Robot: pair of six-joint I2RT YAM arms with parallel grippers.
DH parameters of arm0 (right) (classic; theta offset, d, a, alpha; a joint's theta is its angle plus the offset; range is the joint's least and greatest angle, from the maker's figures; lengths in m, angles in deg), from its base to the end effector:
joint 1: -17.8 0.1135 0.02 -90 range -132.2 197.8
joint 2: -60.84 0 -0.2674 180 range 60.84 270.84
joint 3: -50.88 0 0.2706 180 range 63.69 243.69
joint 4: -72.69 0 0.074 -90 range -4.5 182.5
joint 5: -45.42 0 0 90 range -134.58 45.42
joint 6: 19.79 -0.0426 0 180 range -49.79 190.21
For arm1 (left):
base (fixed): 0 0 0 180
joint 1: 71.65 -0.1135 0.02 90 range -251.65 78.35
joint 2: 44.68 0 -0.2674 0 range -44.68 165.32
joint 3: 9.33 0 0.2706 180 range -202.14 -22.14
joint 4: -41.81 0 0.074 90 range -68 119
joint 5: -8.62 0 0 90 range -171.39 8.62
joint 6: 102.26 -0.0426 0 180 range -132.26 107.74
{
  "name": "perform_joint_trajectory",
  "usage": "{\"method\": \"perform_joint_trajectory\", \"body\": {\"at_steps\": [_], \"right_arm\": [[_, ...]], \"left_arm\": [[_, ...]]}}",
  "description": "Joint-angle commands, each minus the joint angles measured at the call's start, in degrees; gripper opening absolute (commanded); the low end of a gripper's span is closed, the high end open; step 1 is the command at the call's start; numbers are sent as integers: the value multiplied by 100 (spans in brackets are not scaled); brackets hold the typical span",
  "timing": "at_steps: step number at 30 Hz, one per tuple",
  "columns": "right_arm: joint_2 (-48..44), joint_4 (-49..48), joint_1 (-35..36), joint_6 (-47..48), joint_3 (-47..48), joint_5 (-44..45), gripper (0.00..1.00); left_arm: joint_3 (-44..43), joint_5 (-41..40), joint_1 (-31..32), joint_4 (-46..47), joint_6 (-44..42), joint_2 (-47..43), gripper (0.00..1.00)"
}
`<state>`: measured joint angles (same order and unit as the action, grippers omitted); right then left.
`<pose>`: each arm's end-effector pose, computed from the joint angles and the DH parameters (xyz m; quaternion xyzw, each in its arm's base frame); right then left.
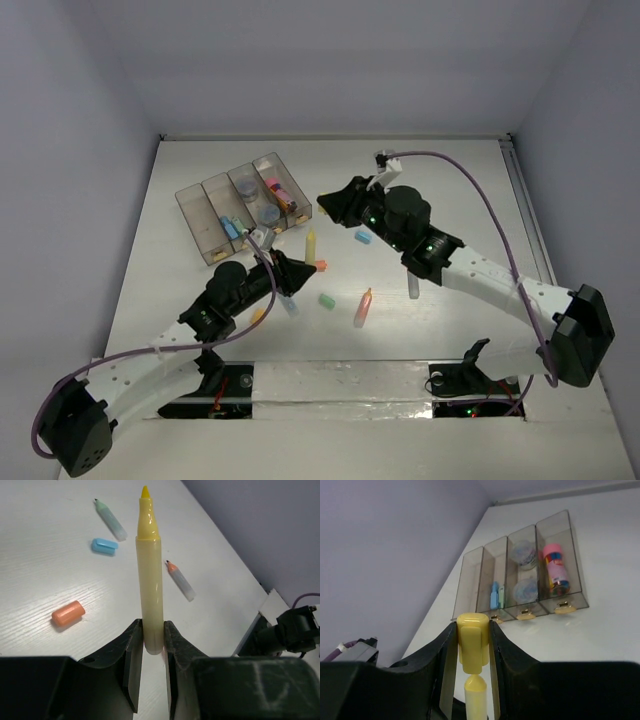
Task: Sort the stationery into containers
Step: Close the pen cap on the pen.
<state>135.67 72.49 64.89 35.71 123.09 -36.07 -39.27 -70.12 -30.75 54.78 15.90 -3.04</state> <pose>0.2336 0.2421 0.3543 -0.0279 0.7212 0.4103 0.5574 0.1464 -0.1378 0.2389 0.1469 0.6838 -0.4598 0.5472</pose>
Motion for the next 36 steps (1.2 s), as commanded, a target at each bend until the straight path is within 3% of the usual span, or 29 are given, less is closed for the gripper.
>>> {"method": "perform_joint_trajectory", "body": {"at_steps": [1, 36], "right_arm": [[190, -474, 177, -329, 107, -271, 16], [577, -518, 406, -189, 265, -87, 18]], "left_arm": [[-318, -309, 40, 358, -311, 54, 0], [-362, -336, 146, 331, -390, 142, 0]]}}
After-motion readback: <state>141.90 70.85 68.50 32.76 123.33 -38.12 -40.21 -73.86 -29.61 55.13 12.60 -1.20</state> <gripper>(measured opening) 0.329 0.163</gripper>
